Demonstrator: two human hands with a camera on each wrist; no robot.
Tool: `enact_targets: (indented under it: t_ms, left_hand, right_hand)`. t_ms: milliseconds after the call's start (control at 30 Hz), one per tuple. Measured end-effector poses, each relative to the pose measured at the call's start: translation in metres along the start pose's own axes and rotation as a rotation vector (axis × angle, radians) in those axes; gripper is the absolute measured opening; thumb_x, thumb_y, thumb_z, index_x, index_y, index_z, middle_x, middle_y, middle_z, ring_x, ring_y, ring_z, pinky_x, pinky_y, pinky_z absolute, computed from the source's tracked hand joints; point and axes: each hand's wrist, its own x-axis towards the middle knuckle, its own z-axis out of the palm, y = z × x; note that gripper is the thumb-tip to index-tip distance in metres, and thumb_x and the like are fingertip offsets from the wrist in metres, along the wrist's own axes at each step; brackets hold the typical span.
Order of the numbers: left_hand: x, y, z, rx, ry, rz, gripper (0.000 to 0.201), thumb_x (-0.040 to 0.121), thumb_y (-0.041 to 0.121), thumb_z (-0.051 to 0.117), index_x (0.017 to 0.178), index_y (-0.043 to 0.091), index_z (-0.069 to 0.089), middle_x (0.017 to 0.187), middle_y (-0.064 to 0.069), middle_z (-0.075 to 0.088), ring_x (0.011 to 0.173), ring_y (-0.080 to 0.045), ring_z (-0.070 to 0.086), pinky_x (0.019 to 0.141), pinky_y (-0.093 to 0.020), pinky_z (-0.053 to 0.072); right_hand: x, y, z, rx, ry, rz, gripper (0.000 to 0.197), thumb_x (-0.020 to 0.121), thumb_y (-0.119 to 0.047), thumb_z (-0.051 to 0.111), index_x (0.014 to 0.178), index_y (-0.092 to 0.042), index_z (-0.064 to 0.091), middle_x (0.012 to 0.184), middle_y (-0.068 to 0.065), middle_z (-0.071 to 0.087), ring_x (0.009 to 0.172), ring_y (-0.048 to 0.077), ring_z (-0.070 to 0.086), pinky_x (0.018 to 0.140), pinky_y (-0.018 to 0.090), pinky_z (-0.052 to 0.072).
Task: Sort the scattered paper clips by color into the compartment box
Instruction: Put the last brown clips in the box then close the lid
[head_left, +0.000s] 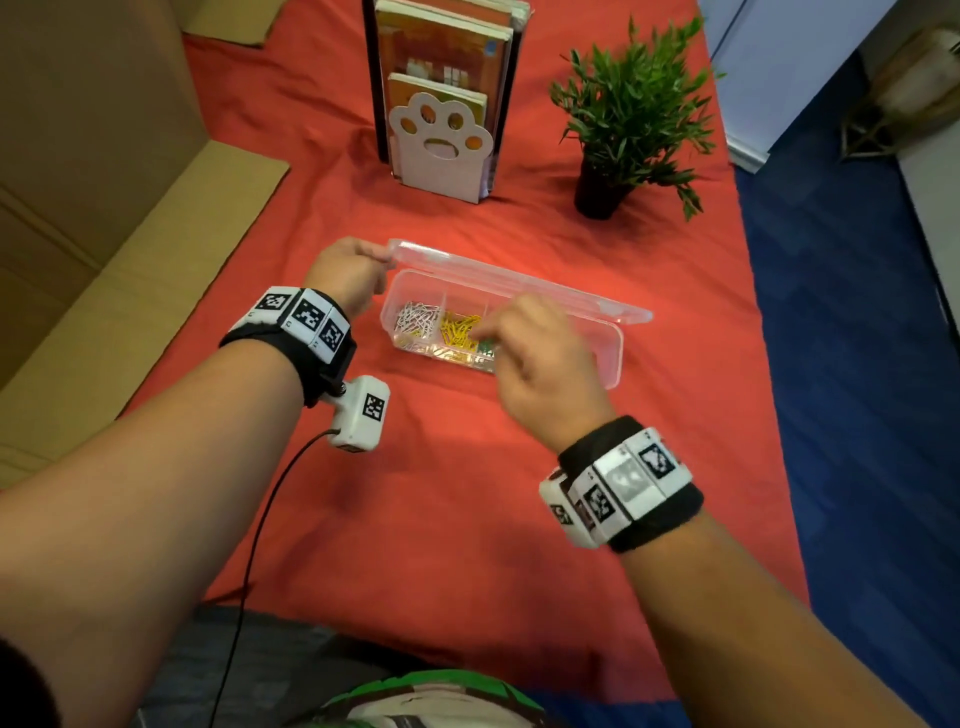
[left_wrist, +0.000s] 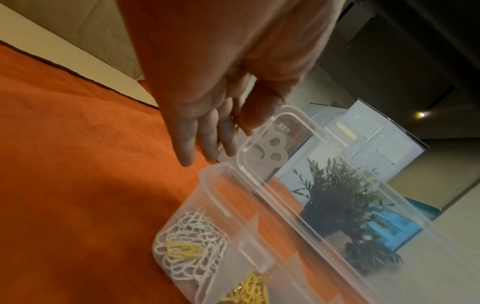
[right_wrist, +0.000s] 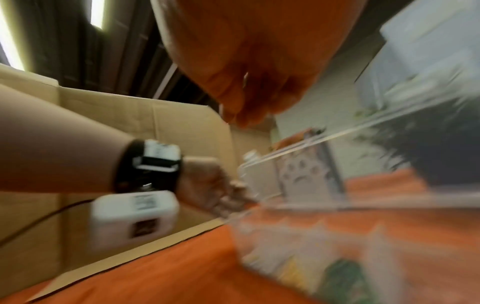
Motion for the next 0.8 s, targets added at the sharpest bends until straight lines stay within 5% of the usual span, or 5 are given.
enact_targets:
  t_ms: [167,333,433,633,800]
  left_hand:
    - [0.007,-0.002,0.007,0.074,-0.004,0.186,0.016,0.079,0.03,0.067,0.083,0.027,0.052,0.077,0.006,0.055,0.07,-0.009,0.051,0.065,-0.023,0.044]
    - [0.012,-0.006,0.012,0.071,-0.039,0.214,0.017,0.077,0.042,0.062,0.07,0.034,0.049,0.075,0.003,0.056,0.074,-0.022,0.057,0.08,-0.046,0.052]
    - [0.012,-0.004,0.012,0.143,-0.03,0.291,0.021,0.084,0.026,0.06,0.071,0.029,0.042,0.069,0.005,0.048,0.071,-0.019,0.051,0.074,-0.039,0.051]
    - [0.022,-0.018,0.011,0.215,-0.194,0.288,0.046,0.085,0.001,0.057,0.126,0.02,0.055,0.112,0.0,0.06,0.082,-0.013,0.057,0.064,-0.007,0.047]
    - [0.022,-0.022,0.009,0.102,-0.213,0.227,0.048,0.085,-0.002,0.056,0.129,0.018,0.053,0.116,0.0,0.063,0.084,-0.016,0.059,0.086,-0.034,0.053]
  right_hand:
    - [0.006,0.006,0.052,-0.158,-0.302,0.131,0.032,0.08,-0.005,0.046,0.102,-0.017,0.067,0.097,0.004,0.062,0.096,0.03,0.056,0.081,0.047,0.047]
    - [0.04,0.021,0.073,-0.271,-0.535,0.265,0.037,0.087,-0.024,0.042,0.121,-0.024,0.058,0.121,-0.005,0.055,0.118,0.023,0.039,0.091,0.041,0.029]
    - [0.051,0.026,0.085,-0.354,-0.648,0.219,0.033,0.086,-0.033,0.042,0.11,-0.027,0.065,0.121,-0.01,0.056,0.119,0.022,0.036,0.094,0.044,0.026]
    - [0.062,0.028,0.094,-0.501,-0.726,0.13,0.029,0.082,-0.033,0.047,0.099,-0.029,0.07,0.113,-0.014,0.054,0.115,0.023,0.032,0.096,0.046,0.016]
    - [0.065,0.03,0.098,-0.483,-0.789,0.107,0.032,0.082,-0.028,0.048,0.107,-0.029,0.067,0.12,-0.021,0.056,0.123,0.019,0.032,0.1,0.048,0.013]
